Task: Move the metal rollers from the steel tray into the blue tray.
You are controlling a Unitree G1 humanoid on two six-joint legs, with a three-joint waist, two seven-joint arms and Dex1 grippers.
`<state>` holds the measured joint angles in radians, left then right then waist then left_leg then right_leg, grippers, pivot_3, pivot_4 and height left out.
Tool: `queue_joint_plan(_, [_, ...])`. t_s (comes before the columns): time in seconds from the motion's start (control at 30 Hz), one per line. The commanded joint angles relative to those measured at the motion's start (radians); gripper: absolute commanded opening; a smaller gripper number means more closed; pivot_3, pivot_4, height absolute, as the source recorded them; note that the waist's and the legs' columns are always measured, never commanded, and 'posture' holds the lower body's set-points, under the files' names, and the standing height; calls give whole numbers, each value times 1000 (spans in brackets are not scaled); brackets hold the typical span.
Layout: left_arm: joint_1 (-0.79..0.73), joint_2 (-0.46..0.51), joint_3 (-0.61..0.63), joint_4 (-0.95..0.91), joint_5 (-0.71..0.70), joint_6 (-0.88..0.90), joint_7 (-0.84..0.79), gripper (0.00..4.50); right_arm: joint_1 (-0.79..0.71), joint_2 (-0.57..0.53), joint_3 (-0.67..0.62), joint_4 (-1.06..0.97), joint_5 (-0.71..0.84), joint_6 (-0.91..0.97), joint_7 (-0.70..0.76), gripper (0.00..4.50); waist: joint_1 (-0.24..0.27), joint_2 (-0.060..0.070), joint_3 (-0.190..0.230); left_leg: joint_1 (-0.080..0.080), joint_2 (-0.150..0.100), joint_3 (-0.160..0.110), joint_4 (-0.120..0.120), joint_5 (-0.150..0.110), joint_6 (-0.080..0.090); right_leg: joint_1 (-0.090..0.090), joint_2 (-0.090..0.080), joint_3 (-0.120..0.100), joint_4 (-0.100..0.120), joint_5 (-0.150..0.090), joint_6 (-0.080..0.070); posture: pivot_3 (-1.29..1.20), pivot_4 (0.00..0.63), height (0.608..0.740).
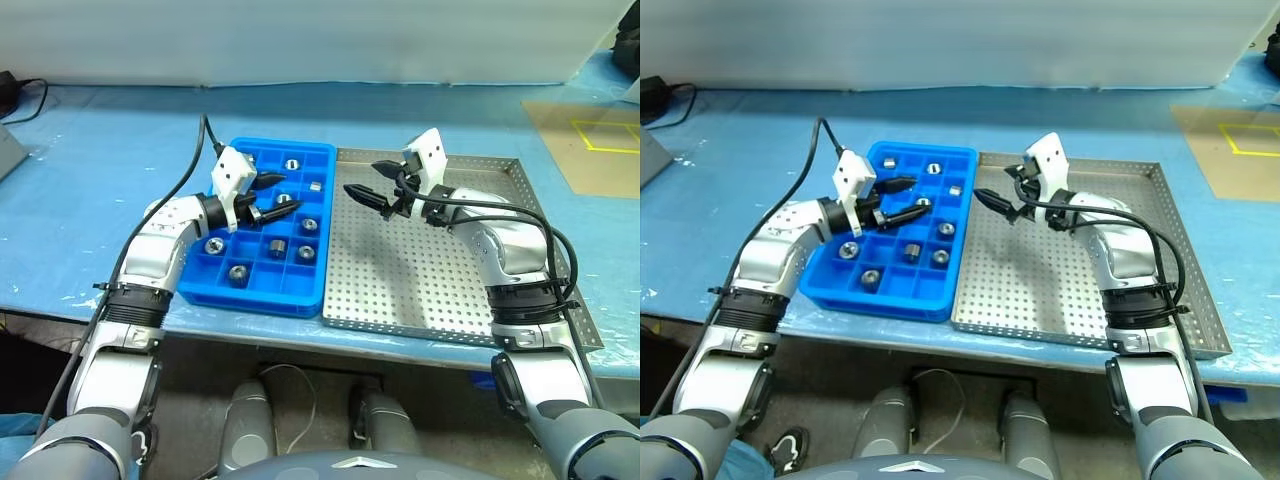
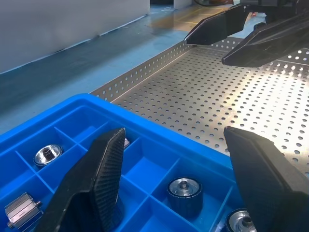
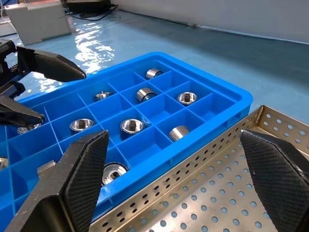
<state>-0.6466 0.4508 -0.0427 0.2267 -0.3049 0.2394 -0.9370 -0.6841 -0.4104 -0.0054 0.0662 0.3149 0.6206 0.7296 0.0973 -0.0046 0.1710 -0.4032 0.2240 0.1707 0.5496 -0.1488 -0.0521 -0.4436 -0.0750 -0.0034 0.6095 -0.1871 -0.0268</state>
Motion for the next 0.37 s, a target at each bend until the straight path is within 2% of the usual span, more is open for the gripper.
queue_joint_plan(0.03, [-4,18,31,-44,-12,2,5,3482,-32,4,-2,-13,15,-19,7,4458,0,0,0,0,0,0,-1,0,0,0,0,0,-1,0,0,66,150,740])
queue_joint_plan(0.37, [-12,20,22,-40,-13,7,-3,3482,-34,19,-3,-15,14,-20,5,4458,0,0,0,0,0,0,-2,0,0,0,0,-1,-1,0,0,44,150,740])
